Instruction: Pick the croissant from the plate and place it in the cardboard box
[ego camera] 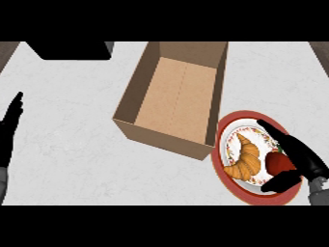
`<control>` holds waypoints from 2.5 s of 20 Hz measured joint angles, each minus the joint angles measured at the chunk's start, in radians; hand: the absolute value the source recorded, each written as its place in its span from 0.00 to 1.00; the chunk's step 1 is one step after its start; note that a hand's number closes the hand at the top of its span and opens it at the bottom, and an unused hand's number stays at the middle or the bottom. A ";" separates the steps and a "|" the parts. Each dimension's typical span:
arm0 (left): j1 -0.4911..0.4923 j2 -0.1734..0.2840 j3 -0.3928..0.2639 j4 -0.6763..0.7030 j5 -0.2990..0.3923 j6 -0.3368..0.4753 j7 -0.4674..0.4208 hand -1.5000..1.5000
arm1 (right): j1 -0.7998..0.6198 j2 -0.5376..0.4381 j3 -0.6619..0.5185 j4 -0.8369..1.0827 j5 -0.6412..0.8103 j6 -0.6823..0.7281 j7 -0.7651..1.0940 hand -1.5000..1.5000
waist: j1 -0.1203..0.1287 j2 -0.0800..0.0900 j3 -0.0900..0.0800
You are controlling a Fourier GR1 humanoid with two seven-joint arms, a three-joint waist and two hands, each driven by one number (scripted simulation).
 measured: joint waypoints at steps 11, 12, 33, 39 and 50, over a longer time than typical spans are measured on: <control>0.024 -0.036 0.059 -0.023 -0.050 -0.054 -0.004 0.50 | 0.043 0.078 -0.032 -0.111 0.040 0.063 -0.026 0.00 | -0.002 0.000 0.000; 0.016 -0.038 0.062 -0.018 -0.055 -0.057 -0.004 0.50 | 0.045 0.084 -0.031 -0.141 0.038 0.075 -0.011 0.00 | -0.002 0.000 0.000; 0.017 -0.080 0.129 -0.034 -0.102 -0.118 -0.010 0.50 | -0.024 0.212 -0.027 -0.007 0.287 -0.027 0.052 1.00 | 0.000 -0.004 -0.006; 0.013 -0.094 0.137 -0.011 -0.118 -0.112 -0.030 0.50 | -0.041 0.215 -0.043 -0.011 0.376 -0.131 0.055 1.00 | -0.002 -0.004 -0.005; -0.037 -0.117 0.112 0.015 -0.129 -0.118 -0.046 0.50 | -0.373 -0.082 -0.100 0.249 0.389 -0.084 -0.426 1.00 | 0.055 0.019 0.003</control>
